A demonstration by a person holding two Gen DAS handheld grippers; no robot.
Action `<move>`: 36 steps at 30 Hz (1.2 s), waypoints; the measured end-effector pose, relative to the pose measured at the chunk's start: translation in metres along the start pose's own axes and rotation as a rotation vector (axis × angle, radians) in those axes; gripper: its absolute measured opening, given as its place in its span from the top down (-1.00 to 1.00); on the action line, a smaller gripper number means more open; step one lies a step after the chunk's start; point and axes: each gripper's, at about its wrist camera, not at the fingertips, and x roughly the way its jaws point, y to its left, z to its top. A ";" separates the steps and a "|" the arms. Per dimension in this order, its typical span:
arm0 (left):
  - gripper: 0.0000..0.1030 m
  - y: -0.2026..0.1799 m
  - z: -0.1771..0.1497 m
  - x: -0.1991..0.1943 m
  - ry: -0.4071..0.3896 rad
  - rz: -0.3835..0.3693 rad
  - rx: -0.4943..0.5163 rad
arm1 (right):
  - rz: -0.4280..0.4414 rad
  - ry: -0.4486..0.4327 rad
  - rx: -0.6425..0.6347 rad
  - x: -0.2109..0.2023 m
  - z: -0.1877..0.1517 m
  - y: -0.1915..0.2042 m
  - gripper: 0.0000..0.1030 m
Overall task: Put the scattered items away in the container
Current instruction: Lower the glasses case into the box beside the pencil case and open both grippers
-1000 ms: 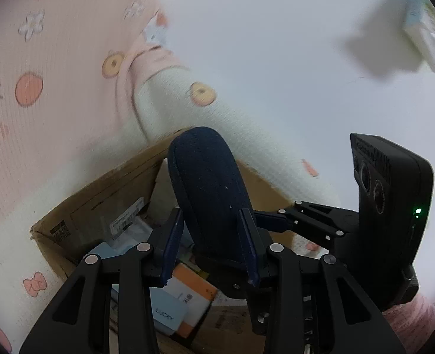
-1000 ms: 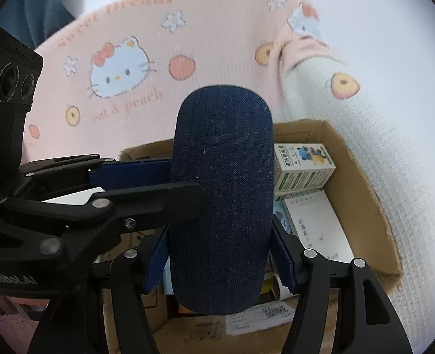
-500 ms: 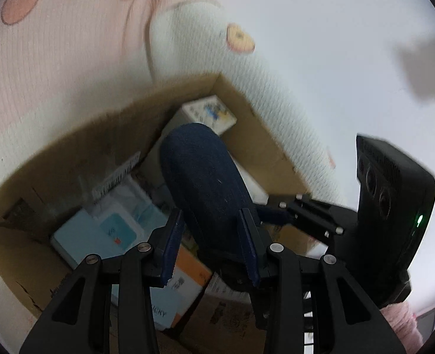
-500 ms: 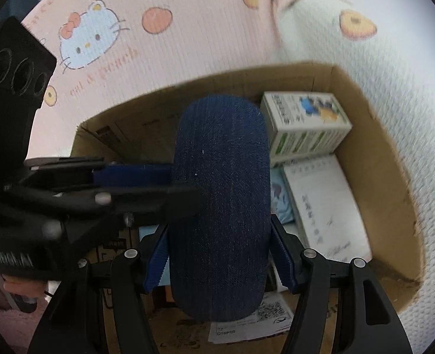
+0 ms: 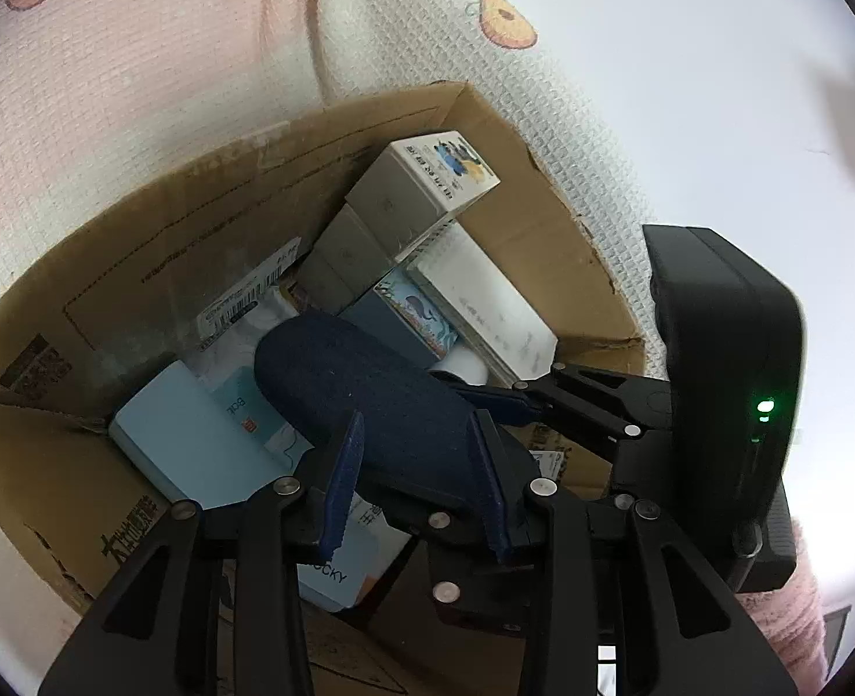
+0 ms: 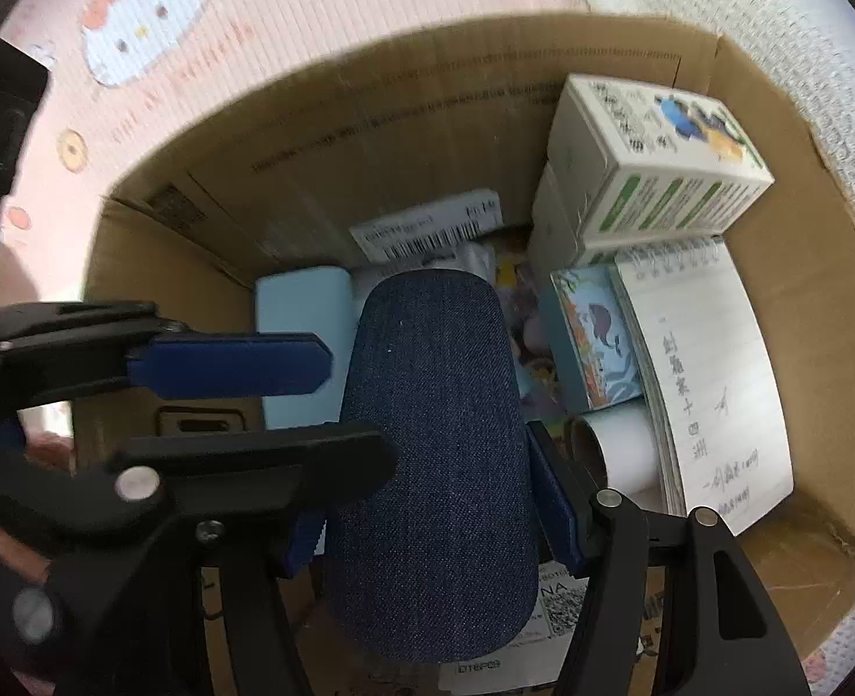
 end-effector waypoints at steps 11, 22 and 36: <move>0.24 -0.005 0.004 -0.017 -0.080 0.206 -0.018 | 0.122 0.035 -0.076 0.005 0.007 0.016 -0.17; 0.23 -0.004 0.004 -0.026 -0.098 0.298 0.047 | 0.069 0.083 -0.029 0.019 0.009 -0.001 -0.17; 0.19 -0.020 -0.005 -0.018 -0.075 0.353 0.122 | -0.172 0.046 -0.003 -0.038 -0.044 -0.006 -0.35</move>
